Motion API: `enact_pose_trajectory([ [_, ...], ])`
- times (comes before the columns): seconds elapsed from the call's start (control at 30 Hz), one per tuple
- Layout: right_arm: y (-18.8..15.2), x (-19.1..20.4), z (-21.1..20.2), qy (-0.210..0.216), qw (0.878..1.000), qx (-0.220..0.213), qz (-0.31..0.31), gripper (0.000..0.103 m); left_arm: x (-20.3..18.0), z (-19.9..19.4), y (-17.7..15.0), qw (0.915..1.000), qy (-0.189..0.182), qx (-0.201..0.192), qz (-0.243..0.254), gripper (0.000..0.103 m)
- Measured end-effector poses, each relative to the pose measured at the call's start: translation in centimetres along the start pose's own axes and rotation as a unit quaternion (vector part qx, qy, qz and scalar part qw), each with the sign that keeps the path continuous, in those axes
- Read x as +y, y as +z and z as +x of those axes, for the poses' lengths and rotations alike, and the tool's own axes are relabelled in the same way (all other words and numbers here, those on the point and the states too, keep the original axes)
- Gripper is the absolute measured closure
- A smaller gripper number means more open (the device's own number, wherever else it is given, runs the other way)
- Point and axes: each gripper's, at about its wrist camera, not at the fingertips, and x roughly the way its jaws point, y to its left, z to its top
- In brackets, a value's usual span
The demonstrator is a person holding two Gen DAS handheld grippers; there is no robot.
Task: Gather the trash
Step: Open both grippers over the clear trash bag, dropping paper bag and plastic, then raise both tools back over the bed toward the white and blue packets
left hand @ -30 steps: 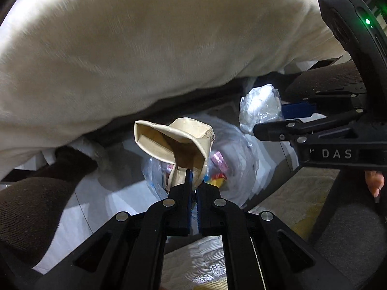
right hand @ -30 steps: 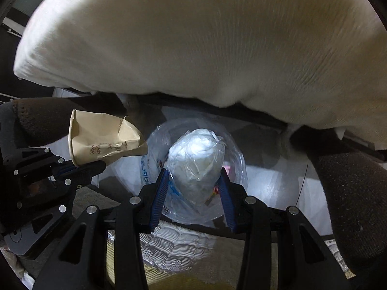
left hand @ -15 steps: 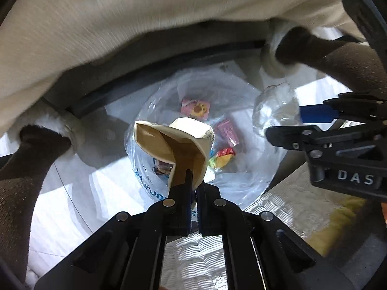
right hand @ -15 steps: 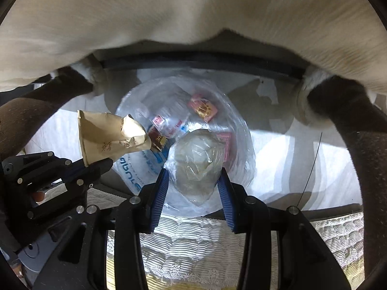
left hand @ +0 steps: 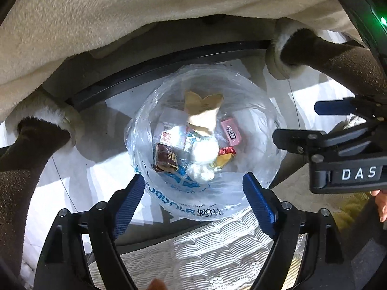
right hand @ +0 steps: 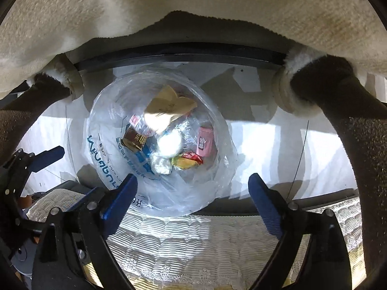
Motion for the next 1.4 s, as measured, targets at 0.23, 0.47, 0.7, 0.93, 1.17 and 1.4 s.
enact_pose_trajectory([
  [0.23, -0.7, 0.0, -2.0, -0.013, 0.999, -0.032, -0.002, 0.011, -1.2, -1.4, -0.5, 0.9994, 0.018, -0.012, 0.026, 0.013],
  [0.47, -1.5, 0.4, -4.4, -0.031, 0.997, -0.07, -0.012, 0.005, -1.3, -4.0, -1.2, 0.9972, 0.044, -0.056, 0.023, 0.009],
  [0.7, -2.7, 0.8, -7.4, -0.038, 0.991, -0.123, -0.017, 0.005, -1.0, -6.5, -1.8, 0.994, 0.043, -0.1, 0.01, 0.008],
  [0.93, -4.4, 1.1, -10.5, -0.047, 0.98, -0.192, -0.023, 0.005, -1.7, -9.6, -2.9, 0.9846, 0.053, -0.165, 0.018, 0.006],
  [1.17, -6.9, 1.2, -14.3, -0.046, 0.955, -0.294, -0.012, 0.005, -1.8, -12.7, -4.2, 0.9681, 0.072, -0.24, 0.001, 0.006],
  [1.4, -8.5, 0.6, -18.2, -0.001, 0.924, -0.382, -0.016, 0.005, -1.4, -16.0, -4.9, 0.9491, 0.054, -0.31, -0.015, 0.006],
])
